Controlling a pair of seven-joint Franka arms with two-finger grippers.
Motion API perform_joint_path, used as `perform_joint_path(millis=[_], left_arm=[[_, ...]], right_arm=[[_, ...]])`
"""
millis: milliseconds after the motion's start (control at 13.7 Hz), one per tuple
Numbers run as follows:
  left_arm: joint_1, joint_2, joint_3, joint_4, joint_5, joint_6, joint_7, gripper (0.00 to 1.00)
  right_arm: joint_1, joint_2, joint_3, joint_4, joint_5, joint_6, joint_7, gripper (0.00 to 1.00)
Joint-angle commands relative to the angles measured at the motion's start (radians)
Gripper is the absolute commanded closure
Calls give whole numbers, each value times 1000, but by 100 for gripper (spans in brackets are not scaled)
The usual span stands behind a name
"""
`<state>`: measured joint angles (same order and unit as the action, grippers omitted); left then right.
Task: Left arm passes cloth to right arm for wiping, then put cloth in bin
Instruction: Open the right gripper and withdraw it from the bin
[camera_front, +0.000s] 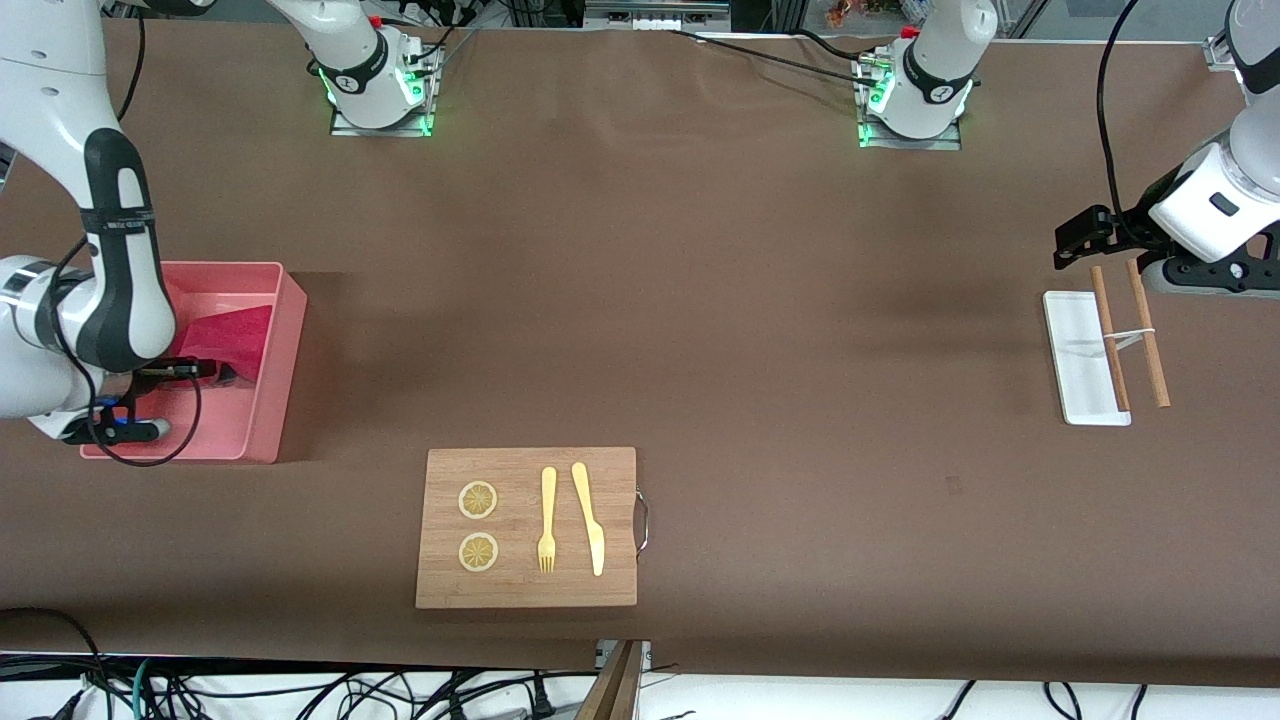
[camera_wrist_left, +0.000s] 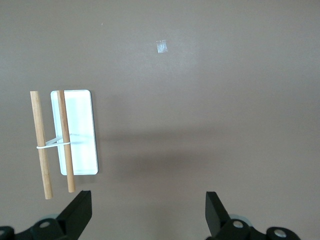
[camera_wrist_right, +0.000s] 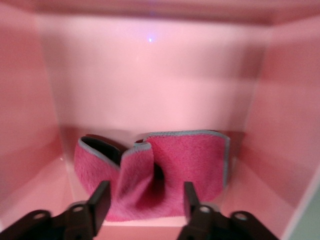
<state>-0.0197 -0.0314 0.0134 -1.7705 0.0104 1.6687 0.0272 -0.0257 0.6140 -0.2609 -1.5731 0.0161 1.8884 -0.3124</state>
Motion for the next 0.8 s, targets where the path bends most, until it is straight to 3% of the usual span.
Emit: perform_joint_path(millis=[0,366,732], left_arm=[[-6,10,8,23,-9,-15,5,0],[-6,10,8,25,-9,-15,5,0],[-6,10,8,23,-9,-15,5,0]], right_arm=[[-10,-138,20,16,15,-137,2,0],[-8,-314,112,88,10,-346,171,0],[-8,-474,227,77,-31,-379,179,0]])
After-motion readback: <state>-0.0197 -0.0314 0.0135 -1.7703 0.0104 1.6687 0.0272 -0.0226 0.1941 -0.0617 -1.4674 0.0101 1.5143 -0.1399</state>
